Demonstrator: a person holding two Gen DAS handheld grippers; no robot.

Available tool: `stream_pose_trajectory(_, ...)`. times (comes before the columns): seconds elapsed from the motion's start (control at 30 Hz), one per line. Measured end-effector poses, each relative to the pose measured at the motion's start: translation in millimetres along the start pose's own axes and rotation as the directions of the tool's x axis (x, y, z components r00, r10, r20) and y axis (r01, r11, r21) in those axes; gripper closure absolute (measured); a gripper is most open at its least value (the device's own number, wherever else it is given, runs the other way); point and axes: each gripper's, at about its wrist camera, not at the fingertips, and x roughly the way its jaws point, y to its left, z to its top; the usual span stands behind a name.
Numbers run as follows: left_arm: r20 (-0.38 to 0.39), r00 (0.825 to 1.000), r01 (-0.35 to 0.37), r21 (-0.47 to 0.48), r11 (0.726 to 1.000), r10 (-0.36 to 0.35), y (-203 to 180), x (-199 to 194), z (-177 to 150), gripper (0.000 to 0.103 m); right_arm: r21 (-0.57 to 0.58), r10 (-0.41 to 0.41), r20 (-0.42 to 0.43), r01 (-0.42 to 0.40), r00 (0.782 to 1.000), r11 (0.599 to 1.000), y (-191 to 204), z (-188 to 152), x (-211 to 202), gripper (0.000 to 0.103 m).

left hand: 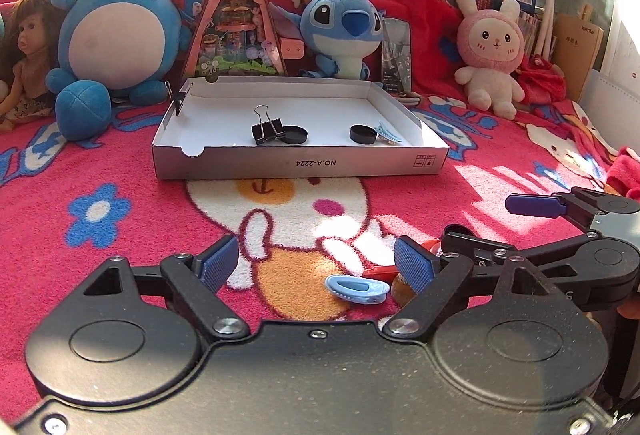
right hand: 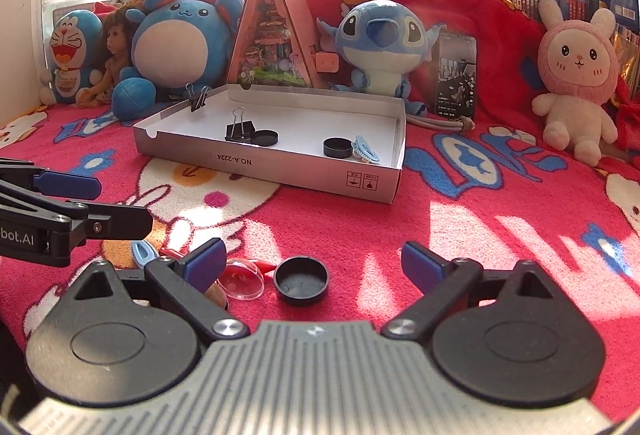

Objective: Organize rigid objects
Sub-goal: 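Grasp a light blue clip with the left tool while the right tool grasps a clear plastic dome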

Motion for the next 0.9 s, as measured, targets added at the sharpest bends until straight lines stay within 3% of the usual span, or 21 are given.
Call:
stream_pose_trajectory(0.17, -0.009, 1.000, 0.008, -0.009, 1.000, -0.008, 2.8, -2.3, -4.5, 0.020, -0.007, 0.000, -0.005, 0.000, 1.000, 1.000, 0.5, -5.6, -2.8, 0.006)
stream_pose_trajectory(0.37, -0.024, 1.000, 0.016, -0.009, 1.000, -0.017, 3.8, -5.1, -9.6, 0.028, 0.020, 0.002, -0.011, -0.002, 1.000, 1.000, -1.6, -10.8, -4.9, 0.009)
stream_pose_trajectory(0.53, -0.035, 0.999, 0.002, 0.001, 1.000, -0.002, 4.0, -5.9, -13.3, 0.049, 0.031, -0.002, -0.013, 0.002, 1.000, 1.000, -2.8, -12.9, -6.9, 0.021)
stream_pose_trajectory(0.6, -0.039, 0.999, 0.010, 0.001, 1.000, -0.010, 3.5, -7.5, -15.5, 0.052, 0.035, -0.007, -0.006, 0.007, 1.000, 0.999, -3.4, -13.2, -8.8, 0.022)
stream_pose_trajectory(0.9, -0.035, 0.999, 0.037, 0.060, 0.997, -0.035, -13.5, -7.3, -21.6, 0.052, 0.049, 0.020, -0.013, -0.019, 1.000, 0.999, -0.5, -17.8, -12.9, 0.030)
